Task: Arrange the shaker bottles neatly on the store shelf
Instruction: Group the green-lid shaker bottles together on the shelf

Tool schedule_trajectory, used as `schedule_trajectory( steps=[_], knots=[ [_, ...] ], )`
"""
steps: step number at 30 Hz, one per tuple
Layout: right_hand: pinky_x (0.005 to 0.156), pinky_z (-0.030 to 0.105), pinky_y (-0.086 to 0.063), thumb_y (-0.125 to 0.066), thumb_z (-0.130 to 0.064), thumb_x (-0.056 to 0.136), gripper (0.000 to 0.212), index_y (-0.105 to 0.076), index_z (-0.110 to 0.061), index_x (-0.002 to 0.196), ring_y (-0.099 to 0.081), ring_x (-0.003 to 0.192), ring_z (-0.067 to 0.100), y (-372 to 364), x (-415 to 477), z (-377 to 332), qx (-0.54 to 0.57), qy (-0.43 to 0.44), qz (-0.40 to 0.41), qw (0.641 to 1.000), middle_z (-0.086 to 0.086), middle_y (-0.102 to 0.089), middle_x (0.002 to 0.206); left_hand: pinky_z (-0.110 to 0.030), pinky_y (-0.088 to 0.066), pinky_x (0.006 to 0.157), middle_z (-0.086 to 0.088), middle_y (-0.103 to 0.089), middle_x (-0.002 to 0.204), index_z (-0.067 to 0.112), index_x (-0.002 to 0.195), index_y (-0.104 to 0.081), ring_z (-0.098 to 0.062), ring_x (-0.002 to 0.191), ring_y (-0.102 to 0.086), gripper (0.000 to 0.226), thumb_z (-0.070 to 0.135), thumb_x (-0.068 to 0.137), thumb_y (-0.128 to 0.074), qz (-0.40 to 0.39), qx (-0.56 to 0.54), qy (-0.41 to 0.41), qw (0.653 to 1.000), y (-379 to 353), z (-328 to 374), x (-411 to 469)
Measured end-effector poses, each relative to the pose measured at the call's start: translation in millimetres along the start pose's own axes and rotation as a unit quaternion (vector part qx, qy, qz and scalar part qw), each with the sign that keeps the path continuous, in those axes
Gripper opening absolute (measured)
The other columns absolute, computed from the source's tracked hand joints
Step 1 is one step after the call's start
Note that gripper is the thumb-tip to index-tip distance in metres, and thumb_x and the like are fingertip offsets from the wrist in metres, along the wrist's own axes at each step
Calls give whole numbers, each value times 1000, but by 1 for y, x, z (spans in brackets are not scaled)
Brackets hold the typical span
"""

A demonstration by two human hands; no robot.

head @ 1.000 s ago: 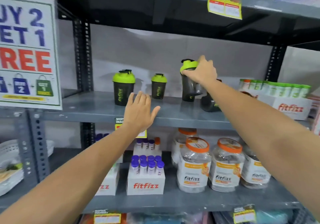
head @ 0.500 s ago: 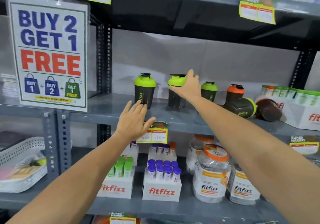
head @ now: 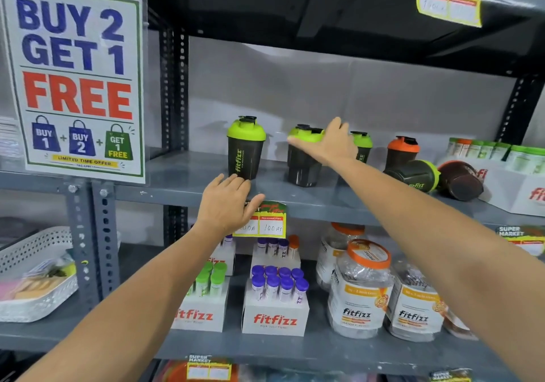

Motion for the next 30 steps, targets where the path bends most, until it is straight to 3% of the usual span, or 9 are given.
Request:
schedule_trajectory(
  steps=[2, 4, 8, 13, 19, 22, 26, 28, 30],
  knots=[
    [89, 48, -43, -43, -97, 48, 127, -32, -8, 139, -43, 125, 36, 13, 8, -6, 0, -11, 16, 1000, 13, -41, 137, -37, -49, 77, -8, -71, 88, 7, 92, -68, -27, 83, -67, 66, 53, 93, -22, -8, 3, -3, 1000, 2, 1, 0],
    [90, 49, -41, -41, -95, 54, 119, -39, -9, 136, -41, 125, 37, 22, 17, -14, -36, -11, 12, 999, 14, -44, 137, -36, -50, 74, -8, -72, 90, 7, 93, -69, -25, 83, -68, 65, 53, 93, -22, -21, 11, -5, 1000, 1, 1, 0],
    [85, 41, -47, -40, -90, 64, 93, -60, -11, 109, -56, 111, 35, 23, 28, -35, -144, 18, -54, 988, 10, -61, 117, -36, -51, 75, -8, -72, 92, 7, 96, -69, -24, 86, -68, 67, 53, 93, -21, -15, 21, -9, 1000, -1, 0, 0],
    [72, 34, -47, -56, -74, 66, 67, -60, -17, 101, -57, 89, 29, 21, 31, -53, -248, 59, -109, 961, 3, -55, 93, -39, -51, 84, -13, -71, 107, 4, 106, -68, -27, 100, -67, 68, 53, 92, -23, -11, 24, -4, 1000, -3, 0, 0],
    [56, 29, -48, -69, -56, 62, 49, -52, -12, 75, -54, 57, 23, 21, 39, -50, -181, 33, -223, 957, 7, -54, 73, -39, -52, 84, -12, -72, 102, 3, 105, -69, -26, 97, -68, 68, 53, 92, -24, -7, 31, -2, 999, -1, 0, 0],
    [49, 26, -47, -73, -51, 59, 49, -57, -8, 75, -54, 52, 26, 21, 43, -47, -167, 28, -250, 953, 10, -56, 70, -39, -52, 85, -12, -73, 102, 4, 106, -68, -26, 97, -68, 67, 53, 92, -24, -8, 32, -1, 999, -2, 0, -1],
    [46, 27, -34, -72, -43, 60, 42, -49, -10, 71, -37, 49, 24, 21, 43, -46, -145, 24, -290, 946, 7, -43, 66, -40, -53, 83, -14, -73, 101, 2, 104, -69, -28, 96, -68, 69, 53, 91, -24, 0, 23, -4, 1000, -1, 1, -1],
    [50, 26, -38, -72, -46, 64, 46, -56, -8, 84, -46, 55, 26, 24, 43, -46, -153, 26, -297, 942, 8, -49, 72, -41, -52, 84, -14, -72, 103, 2, 107, -68, -29, 99, -68, 69, 53, 91, -24, -5, 18, -3, 1000, -1, 0, -1],
    [53, 28, -44, -70, -60, 68, 63, -57, -8, 102, -57, 69, 27, 27, 44, -48, -153, 39, -294, 943, 8, -56, 87, -40, -53, 84, -14, -72, 102, 2, 106, -69, -29, 98, -68, 69, 53, 91, -24, 3, 18, -3, 1000, -1, 0, -1]
  ],
)
Point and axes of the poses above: each hand's wrist, its own x-axis towards the middle knuckle, its own y-axis out of the back of the hand, z = x × y, the point moved 4 cm from there along x, towards the middle knuckle
